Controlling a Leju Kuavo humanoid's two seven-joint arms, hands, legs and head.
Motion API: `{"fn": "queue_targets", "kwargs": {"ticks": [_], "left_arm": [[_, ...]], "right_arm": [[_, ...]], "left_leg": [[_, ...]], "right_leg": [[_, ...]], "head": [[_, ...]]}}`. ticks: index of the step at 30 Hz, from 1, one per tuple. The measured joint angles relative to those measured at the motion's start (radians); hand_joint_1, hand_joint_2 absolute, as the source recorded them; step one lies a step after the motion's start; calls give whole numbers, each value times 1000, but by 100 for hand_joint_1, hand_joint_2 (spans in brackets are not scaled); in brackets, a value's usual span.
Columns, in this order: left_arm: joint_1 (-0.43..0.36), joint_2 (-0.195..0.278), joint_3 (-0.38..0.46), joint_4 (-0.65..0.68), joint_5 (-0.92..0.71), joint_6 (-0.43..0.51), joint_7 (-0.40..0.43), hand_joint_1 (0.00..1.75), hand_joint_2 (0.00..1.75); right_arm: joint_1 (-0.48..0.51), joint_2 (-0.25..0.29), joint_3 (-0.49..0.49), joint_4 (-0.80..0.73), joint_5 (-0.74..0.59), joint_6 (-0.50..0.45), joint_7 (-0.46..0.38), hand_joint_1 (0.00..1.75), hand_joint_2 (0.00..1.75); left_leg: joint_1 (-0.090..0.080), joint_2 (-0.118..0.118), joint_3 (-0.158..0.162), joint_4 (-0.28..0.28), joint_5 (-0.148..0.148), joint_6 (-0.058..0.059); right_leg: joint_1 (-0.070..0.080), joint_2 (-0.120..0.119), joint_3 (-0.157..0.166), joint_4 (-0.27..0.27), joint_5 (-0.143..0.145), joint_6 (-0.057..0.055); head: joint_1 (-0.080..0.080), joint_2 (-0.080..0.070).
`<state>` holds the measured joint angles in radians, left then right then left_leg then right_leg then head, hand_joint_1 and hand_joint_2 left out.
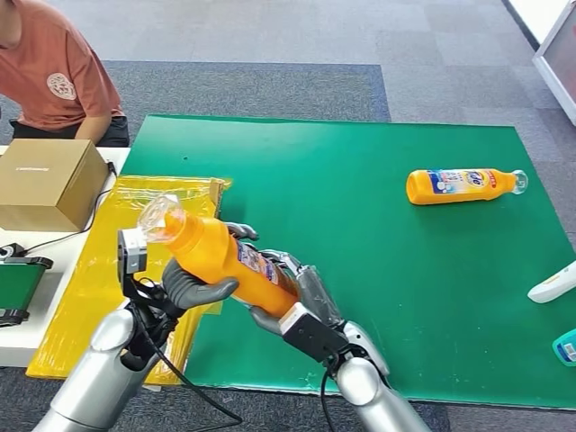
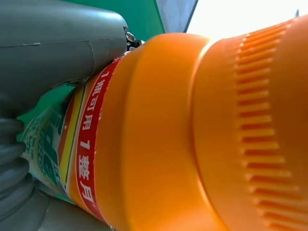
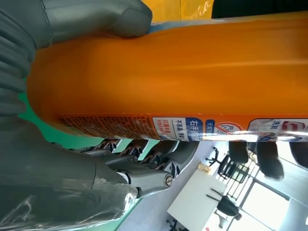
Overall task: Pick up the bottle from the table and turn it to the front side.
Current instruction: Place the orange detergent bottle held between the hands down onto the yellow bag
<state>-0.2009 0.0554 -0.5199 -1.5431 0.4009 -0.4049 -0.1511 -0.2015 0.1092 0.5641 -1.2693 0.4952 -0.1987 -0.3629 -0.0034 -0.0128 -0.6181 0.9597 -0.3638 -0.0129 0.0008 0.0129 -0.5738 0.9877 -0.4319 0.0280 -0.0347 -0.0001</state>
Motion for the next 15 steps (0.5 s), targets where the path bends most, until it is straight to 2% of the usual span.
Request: {"fn": "queue_targets", "kwargs": {"ticks": [2,3,6,7,15], "left_arm": [[0,5,-1,0,-3,2,-2,175,175],[0,8,-1,0,-6,4,-2,175,175],[5,13,0,-1,-23,19,-9,175,175],[11,15,3,-3,-38,33,-15,175,175],[138,16,101,-111,-301,277,-86,175,175]], "right_arm": [[0,0,2,2,1,-1,1,175,175],[0,0,2,2,1,-2,1,150,175],[1,0,3,4,0,-7,6,21,175],[3,0,2,4,-3,-10,9,2,175],[53,-10,-80,-59,-76,-40,23,0,175]], "left_leg": [[0,0,0,0,0,0],[0,0,0,0,0,0],[0,0,0,0,0,0],[0,0,0,0,0,0],[0,0,0,0,-1,0]], "right_leg": [[0,0,0,0,0,0],[0,0,0,0,0,0],[0,0,0,0,0,0],[0,0,0,0,0,0],[0,0,-1,0,0,0]], "head": [[0,0],[0,0],[0,0],[0,0],[0,0]]}}
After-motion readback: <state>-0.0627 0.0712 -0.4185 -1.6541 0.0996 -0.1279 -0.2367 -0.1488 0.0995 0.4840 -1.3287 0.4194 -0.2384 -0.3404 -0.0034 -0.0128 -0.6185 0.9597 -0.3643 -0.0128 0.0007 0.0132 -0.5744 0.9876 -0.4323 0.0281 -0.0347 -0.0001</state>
